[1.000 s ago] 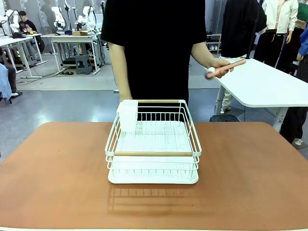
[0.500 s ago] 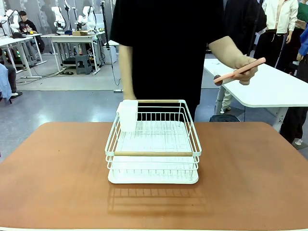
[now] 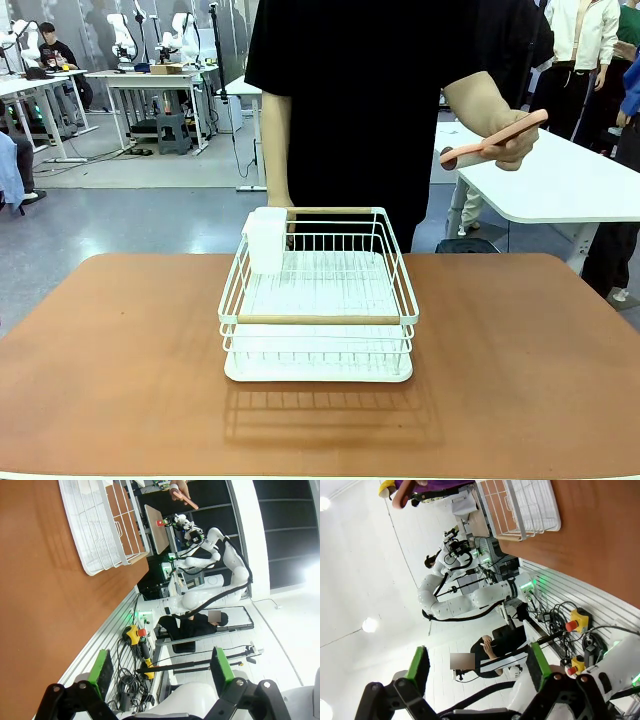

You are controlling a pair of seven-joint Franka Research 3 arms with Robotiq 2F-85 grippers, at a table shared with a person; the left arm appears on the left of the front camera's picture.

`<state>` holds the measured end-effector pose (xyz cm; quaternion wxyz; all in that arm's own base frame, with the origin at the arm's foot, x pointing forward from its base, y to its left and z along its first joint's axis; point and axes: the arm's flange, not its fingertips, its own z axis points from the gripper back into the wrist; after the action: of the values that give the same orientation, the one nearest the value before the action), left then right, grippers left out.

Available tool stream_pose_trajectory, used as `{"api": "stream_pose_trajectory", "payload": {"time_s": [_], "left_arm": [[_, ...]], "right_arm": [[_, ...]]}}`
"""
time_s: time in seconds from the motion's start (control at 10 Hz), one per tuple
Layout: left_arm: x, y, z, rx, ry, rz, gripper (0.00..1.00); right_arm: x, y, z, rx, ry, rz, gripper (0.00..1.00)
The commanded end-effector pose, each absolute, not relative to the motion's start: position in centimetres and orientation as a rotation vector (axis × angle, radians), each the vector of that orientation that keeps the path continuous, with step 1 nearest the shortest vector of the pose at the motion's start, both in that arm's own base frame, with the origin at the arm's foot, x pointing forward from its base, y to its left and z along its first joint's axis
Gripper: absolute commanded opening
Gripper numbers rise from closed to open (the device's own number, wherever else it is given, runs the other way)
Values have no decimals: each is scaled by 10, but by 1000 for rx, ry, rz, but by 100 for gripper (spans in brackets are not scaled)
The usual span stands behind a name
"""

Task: Clean the table.
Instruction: Pick up the Lint Roller when the human hands it over.

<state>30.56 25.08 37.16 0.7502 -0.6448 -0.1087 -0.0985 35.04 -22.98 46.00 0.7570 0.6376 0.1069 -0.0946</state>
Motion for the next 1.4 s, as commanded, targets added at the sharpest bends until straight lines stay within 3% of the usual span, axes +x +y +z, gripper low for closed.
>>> {"api": "stream_pose_trajectory", "payload": {"time_s": [0.0, 0.4, 0.7, 0.9, 1.1, 1.3], "left_arm": [[304, 254, 371, -1403, -244, -209, 100], [304, 254, 371, -1403, -244, -209, 100], [304, 254, 371, -1403, -244, -209, 100], [304, 254, 371, -1403, -244, -209, 100], [304, 254, 371, -1403, -244, -209, 100], [304, 254, 371, -1403, -244, -209, 100]], "right_arm": [[339, -182, 488, 1351, 236, -286, 100], [327, -92, 549, 1184, 198, -377, 100], [333, -37, 552, 1082, 145, -531, 100], [330, -11, 550, 1070, 6, -609, 100], [343, 6, 548, 1069, -128, -593, 100], [354, 0, 546, 1081, -57, -449, 100]]}}
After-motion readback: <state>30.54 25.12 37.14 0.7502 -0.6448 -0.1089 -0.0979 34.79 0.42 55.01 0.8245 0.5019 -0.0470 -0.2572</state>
